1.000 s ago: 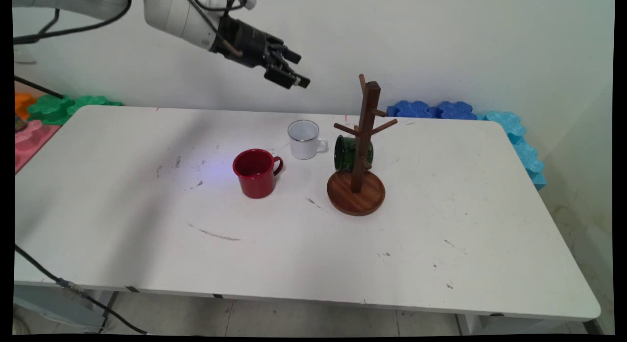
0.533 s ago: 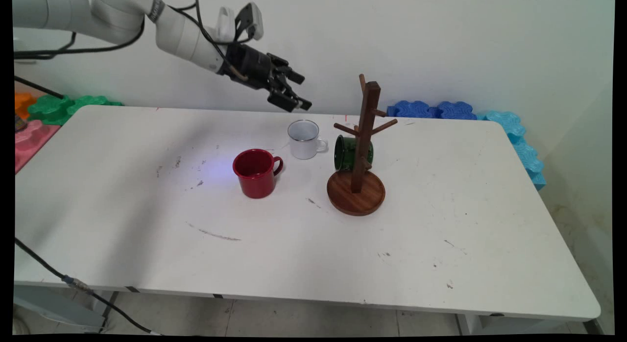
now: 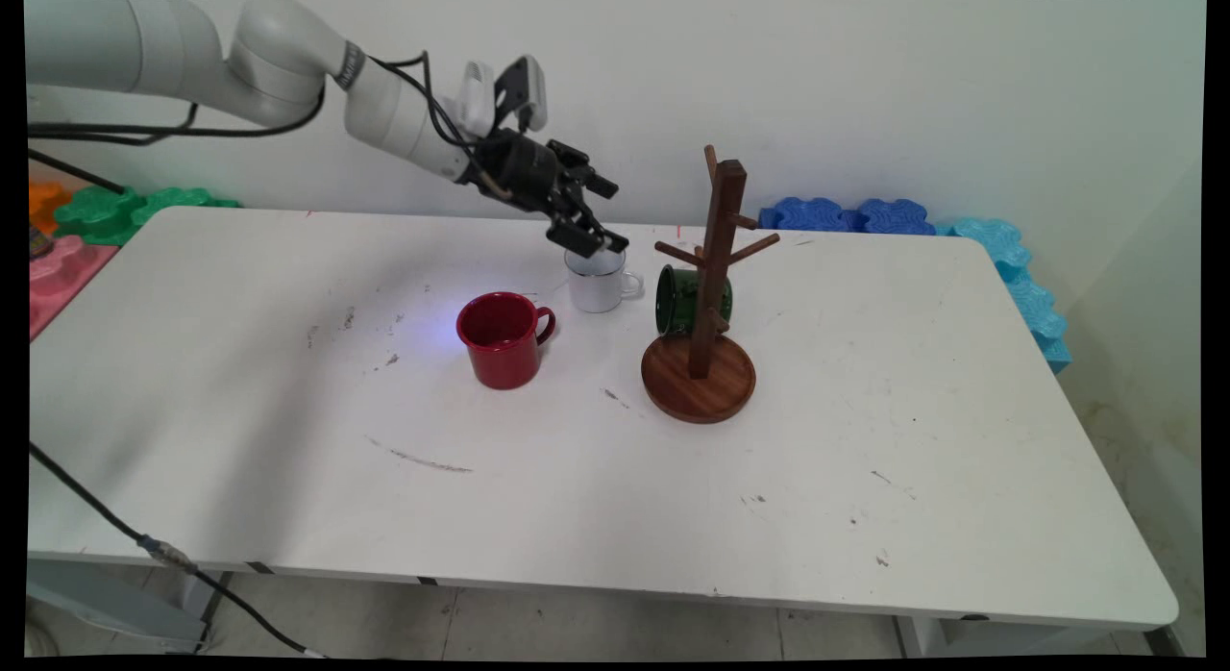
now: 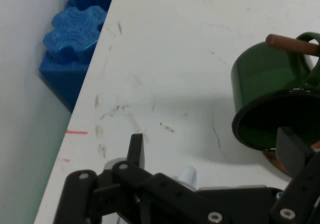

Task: Pick up the green mug from the rack

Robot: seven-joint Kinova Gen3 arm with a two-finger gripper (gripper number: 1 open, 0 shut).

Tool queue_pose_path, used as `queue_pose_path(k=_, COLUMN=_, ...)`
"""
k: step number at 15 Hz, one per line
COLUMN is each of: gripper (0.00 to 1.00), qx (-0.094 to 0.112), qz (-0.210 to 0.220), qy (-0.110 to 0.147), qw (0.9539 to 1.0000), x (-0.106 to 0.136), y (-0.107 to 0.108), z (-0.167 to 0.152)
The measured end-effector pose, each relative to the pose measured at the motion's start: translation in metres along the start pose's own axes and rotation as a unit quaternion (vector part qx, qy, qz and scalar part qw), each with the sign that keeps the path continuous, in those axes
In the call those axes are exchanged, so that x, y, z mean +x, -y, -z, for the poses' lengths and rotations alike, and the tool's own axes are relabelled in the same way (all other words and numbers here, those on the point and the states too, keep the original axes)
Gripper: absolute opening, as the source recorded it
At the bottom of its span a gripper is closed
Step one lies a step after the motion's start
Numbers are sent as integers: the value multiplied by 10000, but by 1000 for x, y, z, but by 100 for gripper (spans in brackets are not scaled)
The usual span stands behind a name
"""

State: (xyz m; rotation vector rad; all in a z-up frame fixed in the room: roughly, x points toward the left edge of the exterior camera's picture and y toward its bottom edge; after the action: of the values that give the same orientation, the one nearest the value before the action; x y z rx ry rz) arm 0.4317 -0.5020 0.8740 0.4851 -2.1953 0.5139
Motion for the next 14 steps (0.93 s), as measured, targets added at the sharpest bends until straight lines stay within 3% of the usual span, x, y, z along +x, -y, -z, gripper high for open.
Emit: queue_pose_path(k=14, gripper=100, qx=-59, qz=-817, qy=4, qw=9966, x=-10, y=-11, z=-68)
